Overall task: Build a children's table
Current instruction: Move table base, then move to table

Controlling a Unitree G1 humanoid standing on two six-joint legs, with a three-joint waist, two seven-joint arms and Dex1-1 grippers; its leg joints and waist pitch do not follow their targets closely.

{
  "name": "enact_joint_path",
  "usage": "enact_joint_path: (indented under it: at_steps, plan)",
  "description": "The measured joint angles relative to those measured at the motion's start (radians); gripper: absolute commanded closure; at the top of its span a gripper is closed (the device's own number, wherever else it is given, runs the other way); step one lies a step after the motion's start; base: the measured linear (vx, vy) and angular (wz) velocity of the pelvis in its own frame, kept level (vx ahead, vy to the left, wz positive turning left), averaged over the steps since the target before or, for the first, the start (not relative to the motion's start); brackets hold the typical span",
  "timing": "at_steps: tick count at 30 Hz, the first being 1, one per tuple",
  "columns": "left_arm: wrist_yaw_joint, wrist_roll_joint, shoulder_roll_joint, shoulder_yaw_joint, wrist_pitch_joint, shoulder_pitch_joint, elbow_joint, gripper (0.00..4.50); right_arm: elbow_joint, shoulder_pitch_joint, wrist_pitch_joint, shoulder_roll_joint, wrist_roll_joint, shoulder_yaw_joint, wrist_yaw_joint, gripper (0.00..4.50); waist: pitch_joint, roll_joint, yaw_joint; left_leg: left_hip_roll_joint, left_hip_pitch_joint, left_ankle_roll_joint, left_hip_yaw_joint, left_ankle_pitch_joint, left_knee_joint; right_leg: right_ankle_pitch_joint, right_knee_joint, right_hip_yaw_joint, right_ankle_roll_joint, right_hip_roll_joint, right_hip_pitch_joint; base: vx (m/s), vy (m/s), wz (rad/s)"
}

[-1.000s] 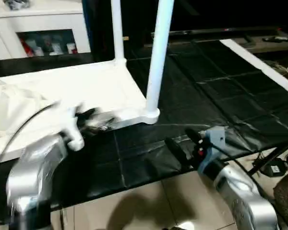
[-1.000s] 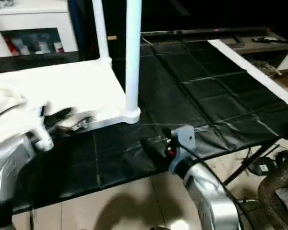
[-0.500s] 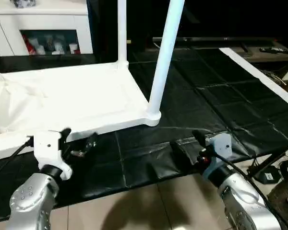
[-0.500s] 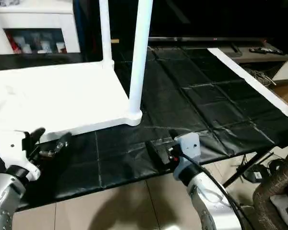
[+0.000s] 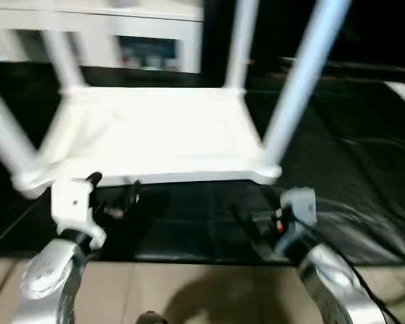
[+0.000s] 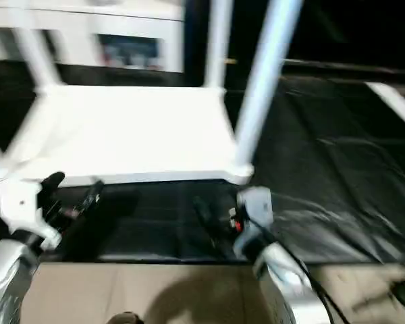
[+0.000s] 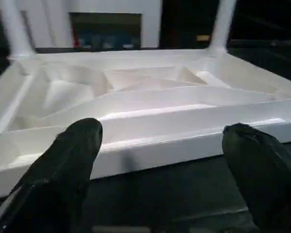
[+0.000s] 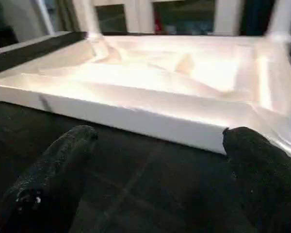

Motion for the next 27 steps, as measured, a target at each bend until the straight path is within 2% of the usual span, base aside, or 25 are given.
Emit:
enact_joint_path:
  at_steps: [2,3,5,6,7,9,10,12,14,18,19,22,27]
  plan:
    - [0.010,-0.001,-0.003,0.000,0.000,0.003,0.008,0.01,0.000,0.003,0.000,-0.006,0.000,-0.001,-0.001,0.00,0.004,0.006,0.001,-0.015,-0.001,0.002,-0.020,0.011,-0.001,-0.013,0.007,0.003,0.000,0.000,0.011,0.009,0.003,0.43]
    - [0.012,-0.003,-0.006,-0.005,-0.001,0.007,0.009,0.01,0.000,0.005,0.000,-0.012,-0.001,0.000,0.000,0.00,0.003,0.005,0.000,-0.018,-0.001,0.003,-0.022,0.015,-0.001,-0.019,0.014,0.007,0.002,-0.001,0.011,0.014,0.001,0.40]
    - [0.019,-0.004,-0.013,-0.009,-0.005,0.019,0.014,0.01,0.000,0.017,0.000,-0.019,-0.007,0.000,-0.001,0.00,0.002,0.004,0.004,-0.017,-0.001,0.003,-0.014,0.016,-0.001,-0.028,0.019,0.017,0.006,0.000,0.012,0.033,-0.007,0.31]
    - [0.025,-0.005,-0.015,-0.008,-0.006,0.021,0.021,0.01,0.000,0.019,0.000,-0.014,-0.008,0.000,-0.006,0.00,0.002,0.003,0.006,-0.007,0.002,0.003,0.001,0.016,-0.001,-0.030,0.022,0.030,0.008,0.004,0.009,0.000,0.000,0.00]
    - [0.031,-0.005,-0.016,-0.008,-0.007,0.022,0.029,0.01,0.000,0.018,0.000,-0.006,-0.008,-0.001,-0.012,0.00,0.002,0.003,0.006,0.005,0.006,0.003,0.025,0.016,-0.001,-0.034,0.027,0.038,0.010,0.002,0.008,0.000,0.000,0.00]
    - [0.040,-0.006,-0.020,-0.012,-0.009,0.018,0.040,0.01,0.000,0.018,0.000,-0.001,-0.008,-0.003,-0.017,0.00,0.000,-0.002,0.003,0.013,0.016,0.003,0.053,0.016,-0.004,-0.036,0.030,0.057,0.014,0.002,0.009,0.000,0.000,0.00]
    - [0.049,-0.007,-0.021,-0.014,-0.011,0.011,0.043,0.01,0.000,0.018,0.001,0.002,-0.008,-0.010,-0.028,0.00,-0.003,-0.006,0.002,0.019,0.017,0.003,0.066,0.016,-0.005,-0.036,0.030,0.061,0.015,0.002,0.008,0.000,0.000,0.00]
    - [0.052,-0.010,-0.021,-0.019,-0.013,0.006,0.043,0.01,0.000,0.017,0.002,0.004,-0.008,-0.015,-0.043,0.00,-0.009,-0.015,0.000,0.022,0.025,0.002,0.076,0.016,-0.005,-0.037,0.030,0.067,0.016,0.003,0.006,0.000,0.000,0.00]
    - [0.053,-0.015,-0.020,-0.025,-0.013,0.007,0.043,0.01,0.000,0.016,0.002,0.004,-0.008,-0.016,-0.047,0.00,-0.012,-0.020,-0.003,0.028,0.033,0.002,0.089,0.025,-0.007,-0.037,0.030,0.080,0.020,0.006,0.006,0.041,0.017,-0.19]
    - [0.056,-0.019,-0.018,-0.026,-0.015,0.007,0.043,0.01,0.000,0.016,0.002,0.004,-0.009,-0.015,-0.050,0.00,-0.015,-0.025,-0.012,0.034,0.037,0.002,0.108,0.025,-0.007,-0.037,0.027,0.094,0.023,0.008,0.001,0.005,0.006,-0.05]
    - [0.056,-0.020,-0.016,-0.028,-0.018,0.006,0.043,0.01,0.001,0.016,0.002,0.005,-0.010,-0.015,-0.051,0.00,-0.018,-0.028,-0.013,0.035,0.035,0.002,0.113,0.025,-0.007,-0.036,0.028,0.100,0.024,0.009,-0.005,0.000,0.000,0.00]
    - [0.059,-0.019,-0.006,-0.037,-0.016,0.006,0.043,0.01,0.002,0.016,0.008,0.007,-0.010,-0.016,-0.058,0.00,-0.022,-0.033,-0.006,0.035,0.033,0.009,0.125,0.028,-0.008,-0.034,0.026,0.111,0.028,0.012,-0.011,0.000,0.000,0.00]
    - [0.065,-0.028,-0.009,-0.049,-0.010,0.006,0.044,0.01,0.002,0.018,0.055,0.005,0.004,-0.022,-0.062,0.00,-0.023,-0.036,0.015,0.027,0.035,0.047,0.156,0.022,0.002,-0.033,0.023,0.129,0.047,-0.015,-0.011,-0.002,0.046,-0.01]
